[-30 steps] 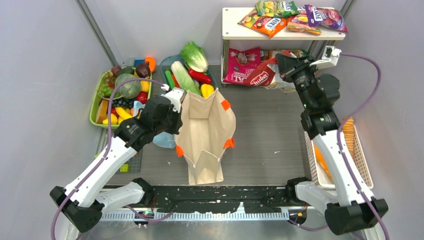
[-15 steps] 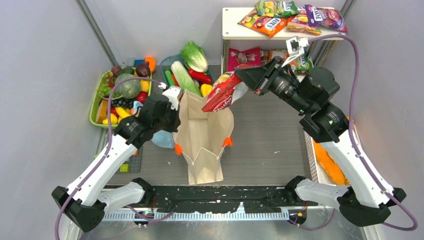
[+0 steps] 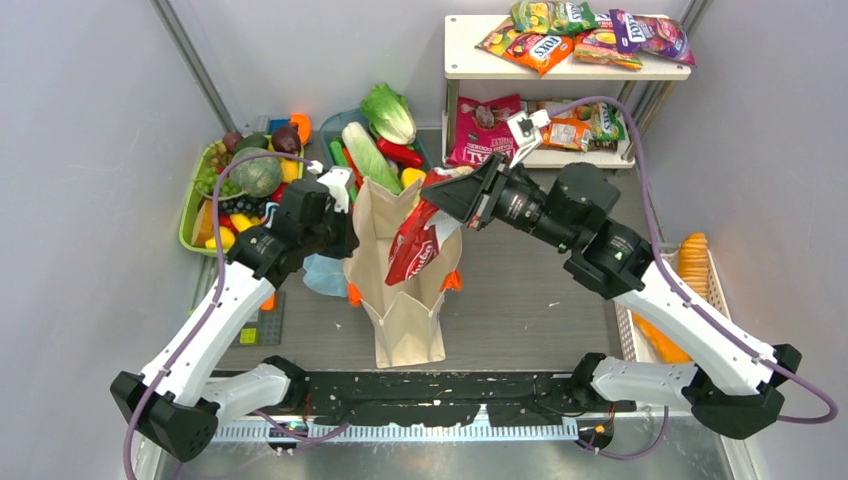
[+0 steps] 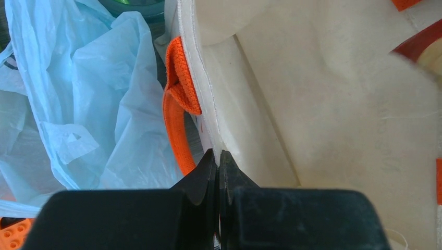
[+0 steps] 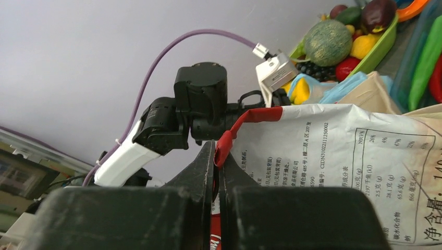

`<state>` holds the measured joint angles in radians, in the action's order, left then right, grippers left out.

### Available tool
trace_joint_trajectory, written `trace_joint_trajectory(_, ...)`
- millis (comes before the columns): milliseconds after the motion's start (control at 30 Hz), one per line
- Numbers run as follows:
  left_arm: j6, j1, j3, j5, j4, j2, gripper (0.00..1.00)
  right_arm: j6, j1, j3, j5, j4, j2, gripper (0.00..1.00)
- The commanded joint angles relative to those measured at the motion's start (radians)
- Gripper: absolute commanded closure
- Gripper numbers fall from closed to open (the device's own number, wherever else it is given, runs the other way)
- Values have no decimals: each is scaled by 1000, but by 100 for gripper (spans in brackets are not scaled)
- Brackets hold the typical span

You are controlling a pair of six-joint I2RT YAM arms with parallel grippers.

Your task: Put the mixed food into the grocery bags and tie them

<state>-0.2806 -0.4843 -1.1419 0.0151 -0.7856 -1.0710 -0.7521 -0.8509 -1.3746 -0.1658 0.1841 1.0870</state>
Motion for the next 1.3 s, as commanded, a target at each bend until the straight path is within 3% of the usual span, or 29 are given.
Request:
trace_joint_trajectory(0, -5, 4, -35, 44, 57, -2, 100, -52, -54, -3, 26, -168, 22, 95)
trace_joint_trajectory(300, -3, 9, -32, 22, 54, 8, 100, -102, -68, -25, 8, -240, 108, 95)
trace_joint_trajectory(567, -8, 10, -35, 13, 51, 1, 100, -181, -90, 121, 23, -269, 66, 95)
trace_joint_trajectory(833, -11, 10, -34, 5, 45, 26, 100, -187, -128, 254, 91, -299, 38, 95)
trace_joint_trajectory(1033, -37, 10, -29, -3, 31, 48, 100, -91, -81, 213, 149, -335, 137, 95)
trace_joint_trajectory(1200, -29, 10, -24, 2, 33, 44, 100, -134, 71, 65, -125, -399, 308, 95)
trace_joint_trajectory(1267, -27, 10, -21, 10, 38, 44, 100, -99, 99, 20, -208, -350, 355, 95)
